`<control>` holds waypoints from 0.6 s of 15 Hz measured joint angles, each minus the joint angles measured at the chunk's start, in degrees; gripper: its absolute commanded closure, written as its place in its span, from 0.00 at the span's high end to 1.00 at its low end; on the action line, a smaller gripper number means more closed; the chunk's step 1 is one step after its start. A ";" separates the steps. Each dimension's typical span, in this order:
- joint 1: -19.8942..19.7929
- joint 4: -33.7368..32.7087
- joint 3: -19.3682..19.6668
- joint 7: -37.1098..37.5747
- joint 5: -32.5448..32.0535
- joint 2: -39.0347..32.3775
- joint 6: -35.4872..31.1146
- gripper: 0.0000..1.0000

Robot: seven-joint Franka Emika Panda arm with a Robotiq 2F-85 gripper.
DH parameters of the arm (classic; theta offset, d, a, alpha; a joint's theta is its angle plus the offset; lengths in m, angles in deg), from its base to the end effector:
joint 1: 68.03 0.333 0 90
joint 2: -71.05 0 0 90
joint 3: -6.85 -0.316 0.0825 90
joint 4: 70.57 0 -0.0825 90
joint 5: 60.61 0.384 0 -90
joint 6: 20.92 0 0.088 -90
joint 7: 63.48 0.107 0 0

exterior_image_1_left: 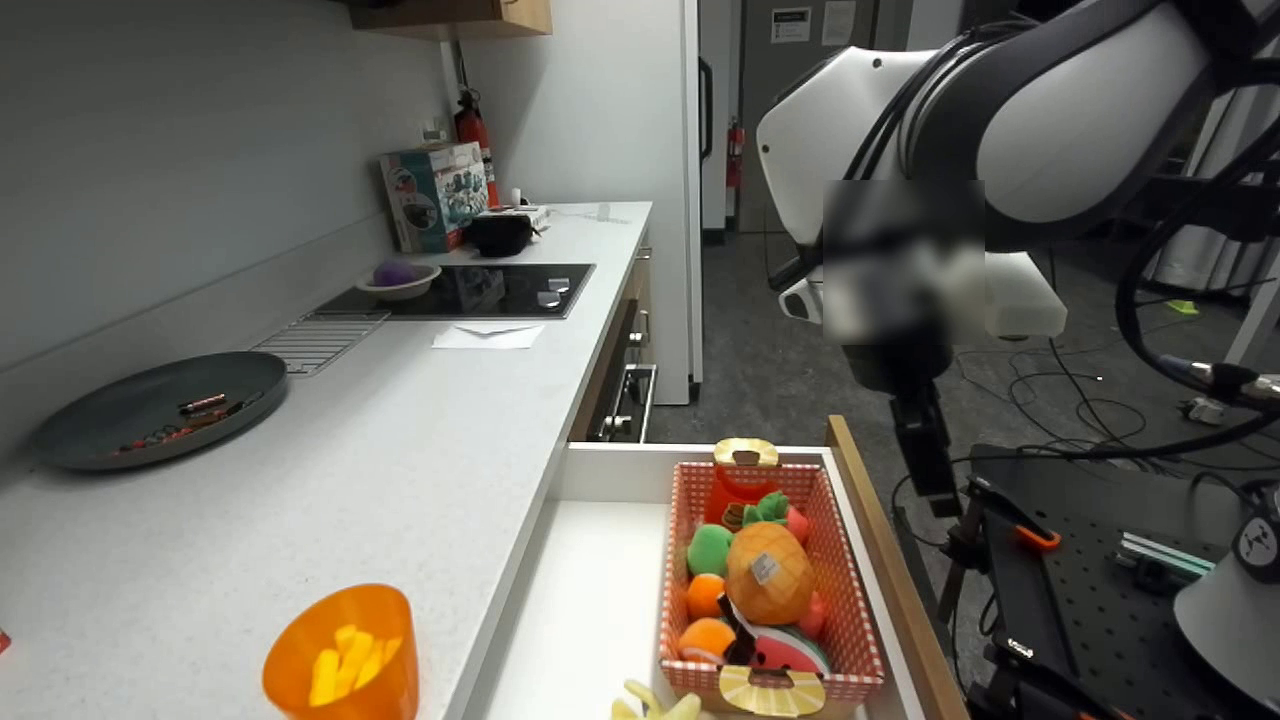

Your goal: Close the top draw of the kitchen unit

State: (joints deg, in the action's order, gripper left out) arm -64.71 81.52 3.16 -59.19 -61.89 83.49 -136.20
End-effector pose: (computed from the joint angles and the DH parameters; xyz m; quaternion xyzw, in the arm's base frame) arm 0.3576 0.0414 0.2862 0.9769 0.0278 -0.2088 0.0362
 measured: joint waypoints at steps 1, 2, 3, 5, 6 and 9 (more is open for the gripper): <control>-0.29 0.42 0.09 0.03 -1.06 -0.60 -0.16 1.00; -0.66 0.95 0.26 0.03 -2.05 -1.40 -0.75 1.00; -1.03 1.48 0.55 -0.02 -2.80 -2.39 -1.75 1.00; -1.66 2.29 1.35 -0.16 -3.85 -4.80 -4.89 1.00; -1.91 2.55 1.76 -0.24 -4.22 -6.20 -6.82 1.00; -2.42 2.74 2.62 -0.80 -5.22 -10.96 -13.01 1.00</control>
State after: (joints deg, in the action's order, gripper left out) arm -67.13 84.27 5.78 -59.99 -67.11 72.53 -149.21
